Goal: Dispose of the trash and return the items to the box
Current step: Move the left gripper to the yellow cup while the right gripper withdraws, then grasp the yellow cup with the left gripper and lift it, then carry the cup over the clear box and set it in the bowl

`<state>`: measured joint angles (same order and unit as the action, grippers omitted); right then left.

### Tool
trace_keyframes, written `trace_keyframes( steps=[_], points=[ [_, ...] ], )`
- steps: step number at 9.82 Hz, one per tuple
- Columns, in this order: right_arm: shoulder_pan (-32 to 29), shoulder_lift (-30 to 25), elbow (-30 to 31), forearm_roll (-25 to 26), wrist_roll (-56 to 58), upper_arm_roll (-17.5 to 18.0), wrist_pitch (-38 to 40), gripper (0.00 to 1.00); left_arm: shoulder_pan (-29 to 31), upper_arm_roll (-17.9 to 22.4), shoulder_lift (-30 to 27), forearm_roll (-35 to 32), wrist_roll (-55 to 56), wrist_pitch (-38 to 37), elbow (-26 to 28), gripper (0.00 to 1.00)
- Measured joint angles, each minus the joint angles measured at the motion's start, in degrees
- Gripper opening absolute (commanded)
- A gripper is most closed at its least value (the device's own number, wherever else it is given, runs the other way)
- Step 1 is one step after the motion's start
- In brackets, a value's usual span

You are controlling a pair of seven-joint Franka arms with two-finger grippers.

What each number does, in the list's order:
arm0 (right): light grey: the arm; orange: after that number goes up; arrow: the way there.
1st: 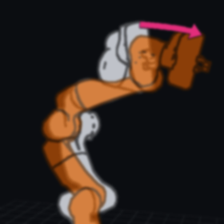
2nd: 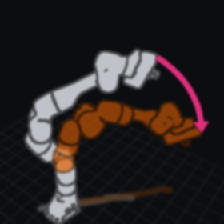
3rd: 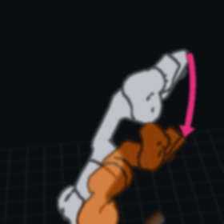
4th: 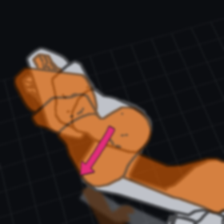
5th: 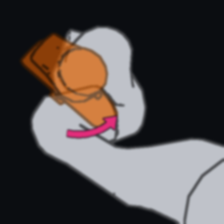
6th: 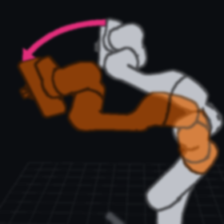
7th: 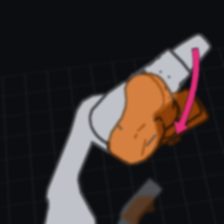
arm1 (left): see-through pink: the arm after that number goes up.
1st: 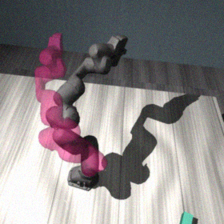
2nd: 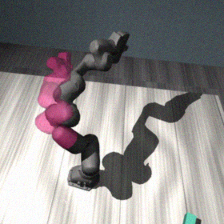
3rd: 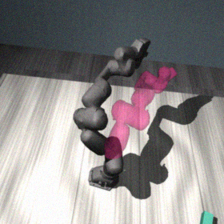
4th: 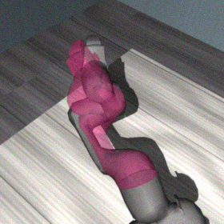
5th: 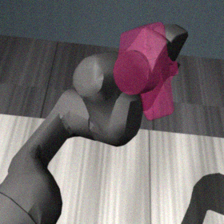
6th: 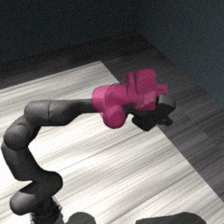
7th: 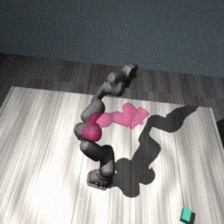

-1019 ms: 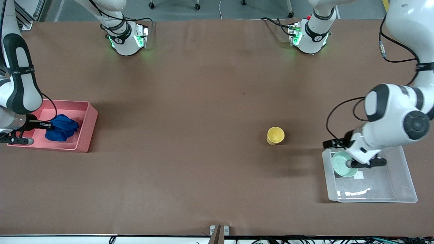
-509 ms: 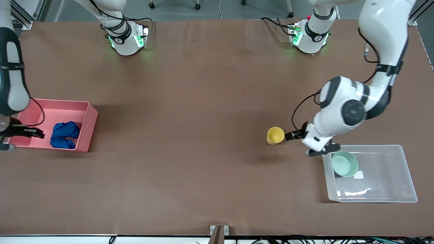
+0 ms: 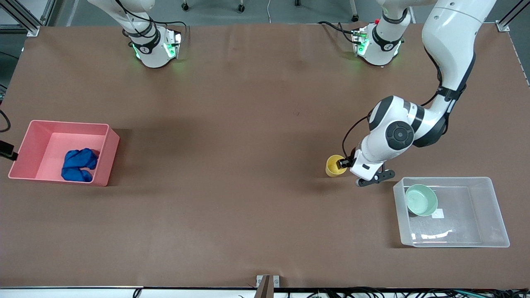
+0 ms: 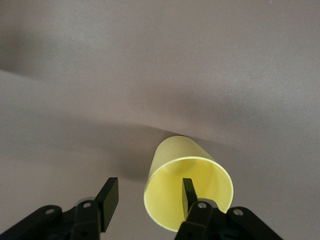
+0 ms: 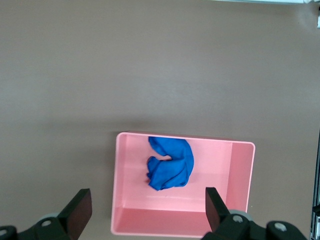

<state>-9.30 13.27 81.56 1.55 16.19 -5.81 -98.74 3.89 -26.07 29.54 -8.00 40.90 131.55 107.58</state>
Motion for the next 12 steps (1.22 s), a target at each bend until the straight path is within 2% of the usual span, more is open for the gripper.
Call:
trace_keyframes(
  steps=[2,3,5,7,9,10,12],
  points=[
    [2.36,-4.18,-0.07,0.00,-3.01,0.06,5.61,1.00,-0.03,0.02,1.66,-0.01,0.00,1.19,0.31,0.09],
    [3.49,-6.29,0.15,0.00,-5.18,0.08,8.35,1.00,-0.04,0.03,2.25,-0.01,0.00,1.67,0.34,0.01],
    [6.35,-11.06,2.25,0.00,-9.94,0.16,12.39,1.00,0.12,0.06,2.27,-0.02,0.00,2.14,0.02,0.00],
    [9.00,-14.63,4.50,0.00,-13.09,0.24,15.22,1.00,0.90,0.11,-0.24,-0.18,0.00,0.61,-1.71,0.00],
    [10.55,-15.46,4.53,0.00,-13.81,0.27,15.50,1.00,3.24,0.19,-4.93,-0.26,-1.73,-8.94,-7.65,0.00],
    [10.76,-15.49,3.56,0.00,-13.81,0.27,15.33,1.00,5.00,0.34,-6.46,-0.39,-5.77,-13.88,-11.56,0.00],
    [10.83,-15.50,1.73,-0.03,-13.81,0.25,15.33,1.00,11.10,0.87,-6.91,-0.61,-18.56,-17.19,-16.52,0.00]
  ],
)
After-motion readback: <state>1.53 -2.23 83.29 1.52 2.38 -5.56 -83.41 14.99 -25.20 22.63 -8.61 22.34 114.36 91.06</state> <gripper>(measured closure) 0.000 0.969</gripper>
